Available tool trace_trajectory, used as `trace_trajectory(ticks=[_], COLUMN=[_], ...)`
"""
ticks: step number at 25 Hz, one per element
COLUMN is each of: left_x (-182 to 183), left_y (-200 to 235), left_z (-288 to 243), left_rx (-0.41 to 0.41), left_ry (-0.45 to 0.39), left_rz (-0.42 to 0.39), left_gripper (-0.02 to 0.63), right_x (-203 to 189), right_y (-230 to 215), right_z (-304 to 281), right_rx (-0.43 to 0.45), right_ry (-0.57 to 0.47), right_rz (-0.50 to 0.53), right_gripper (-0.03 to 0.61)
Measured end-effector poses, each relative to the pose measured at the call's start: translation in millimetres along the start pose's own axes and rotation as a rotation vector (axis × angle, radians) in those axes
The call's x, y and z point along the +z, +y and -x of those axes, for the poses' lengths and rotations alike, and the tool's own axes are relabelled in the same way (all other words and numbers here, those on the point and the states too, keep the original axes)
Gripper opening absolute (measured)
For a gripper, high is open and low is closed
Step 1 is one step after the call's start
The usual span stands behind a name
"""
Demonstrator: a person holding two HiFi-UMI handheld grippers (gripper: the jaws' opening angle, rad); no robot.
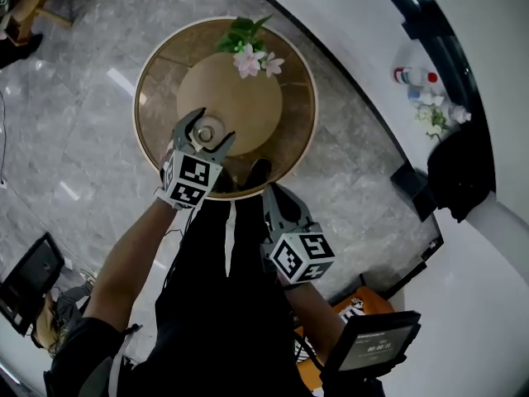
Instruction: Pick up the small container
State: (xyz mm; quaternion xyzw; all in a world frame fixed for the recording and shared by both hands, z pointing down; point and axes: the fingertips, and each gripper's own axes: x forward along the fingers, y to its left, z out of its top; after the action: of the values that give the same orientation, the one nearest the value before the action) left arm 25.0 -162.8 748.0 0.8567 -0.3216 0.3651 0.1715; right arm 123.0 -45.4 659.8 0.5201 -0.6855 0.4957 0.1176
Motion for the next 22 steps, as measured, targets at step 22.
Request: trace_trajectory(ticks=[22], left_x=[81], left_y=[-56], left_z=[191], left_rx=[-0.054], left_ry=[-0.070], left_rz=[0.129], left_gripper=[0.342], right_x=[65], right_y=[81], right_z=[78], right_rx=[0.074], right_ry=[-0.104], right_rz=[0.147], right_gripper=[0.006])
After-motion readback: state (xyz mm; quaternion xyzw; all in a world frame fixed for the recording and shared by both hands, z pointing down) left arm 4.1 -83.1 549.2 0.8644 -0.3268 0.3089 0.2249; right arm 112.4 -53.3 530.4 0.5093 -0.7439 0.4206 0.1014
